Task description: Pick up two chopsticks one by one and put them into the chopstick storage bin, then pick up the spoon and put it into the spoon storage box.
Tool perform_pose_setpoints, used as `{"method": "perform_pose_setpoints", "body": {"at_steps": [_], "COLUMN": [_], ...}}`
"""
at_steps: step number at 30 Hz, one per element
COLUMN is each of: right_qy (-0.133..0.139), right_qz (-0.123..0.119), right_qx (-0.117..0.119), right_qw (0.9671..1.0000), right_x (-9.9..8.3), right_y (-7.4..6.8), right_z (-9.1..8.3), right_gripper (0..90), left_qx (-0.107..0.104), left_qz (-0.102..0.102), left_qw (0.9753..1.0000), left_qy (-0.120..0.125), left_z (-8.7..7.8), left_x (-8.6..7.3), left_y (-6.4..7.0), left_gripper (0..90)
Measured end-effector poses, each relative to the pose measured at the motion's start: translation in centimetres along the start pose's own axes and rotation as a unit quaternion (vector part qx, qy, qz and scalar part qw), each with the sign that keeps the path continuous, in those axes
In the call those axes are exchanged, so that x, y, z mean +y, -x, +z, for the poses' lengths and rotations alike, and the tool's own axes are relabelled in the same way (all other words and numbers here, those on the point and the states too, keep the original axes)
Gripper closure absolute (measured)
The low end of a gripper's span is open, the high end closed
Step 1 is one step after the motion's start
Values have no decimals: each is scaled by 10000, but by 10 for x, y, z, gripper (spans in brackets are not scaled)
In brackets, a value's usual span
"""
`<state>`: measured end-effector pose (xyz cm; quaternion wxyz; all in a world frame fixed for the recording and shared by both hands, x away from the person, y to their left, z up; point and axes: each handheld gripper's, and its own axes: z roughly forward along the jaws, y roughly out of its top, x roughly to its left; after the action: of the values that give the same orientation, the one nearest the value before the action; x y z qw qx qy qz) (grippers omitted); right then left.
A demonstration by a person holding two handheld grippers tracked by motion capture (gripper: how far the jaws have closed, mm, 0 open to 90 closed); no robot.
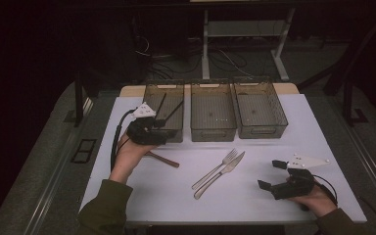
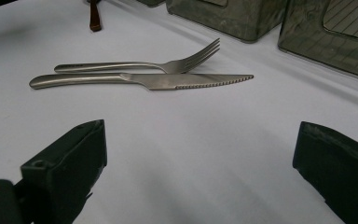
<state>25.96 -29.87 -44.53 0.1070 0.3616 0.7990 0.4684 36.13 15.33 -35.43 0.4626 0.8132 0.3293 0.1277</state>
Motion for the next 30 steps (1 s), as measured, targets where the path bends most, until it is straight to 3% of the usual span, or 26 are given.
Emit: {"method": "perform_pose_setpoints", "body": {"at_steps": [9,12,15,18,22,24,30], "right_qy": [14,20,43,16,19,18,11], "right_qz": [-17,-29,-36,-55,-48,-33,-19], "right_qx": [-4,1,-7,-12,-17,-14,-6], "right_qw": [10000,10000,10000,10000,10000,10000,10000], "right_x": [0,0,0,0,0,0,-1], "right_y": [0,0,-1,-1,-1,-1,-1], "right_z": [0,-1,-1,-1,0,0,0], "right_gripper": [23,23,23,23,23,23,23], "left_qx": [11,117,262,444,643,773,940], "left_qz": [-7,-2,59,44,-100,-77,-216], "left_qw": [9998,9995,9986,9971,9952,9937,9896], "left_qy": [-173,-302,-462,-611,-732,-805,-1065], "left_z": [-5,-6,-8,-9,-7,-4,9], "left_x": [-26,-36,-47,-56,-63,-65,-73], "left_y": [6,5,3,-3,-16,-21,-37], "left_gripper": [399,455,572,707,831,881,888]}}
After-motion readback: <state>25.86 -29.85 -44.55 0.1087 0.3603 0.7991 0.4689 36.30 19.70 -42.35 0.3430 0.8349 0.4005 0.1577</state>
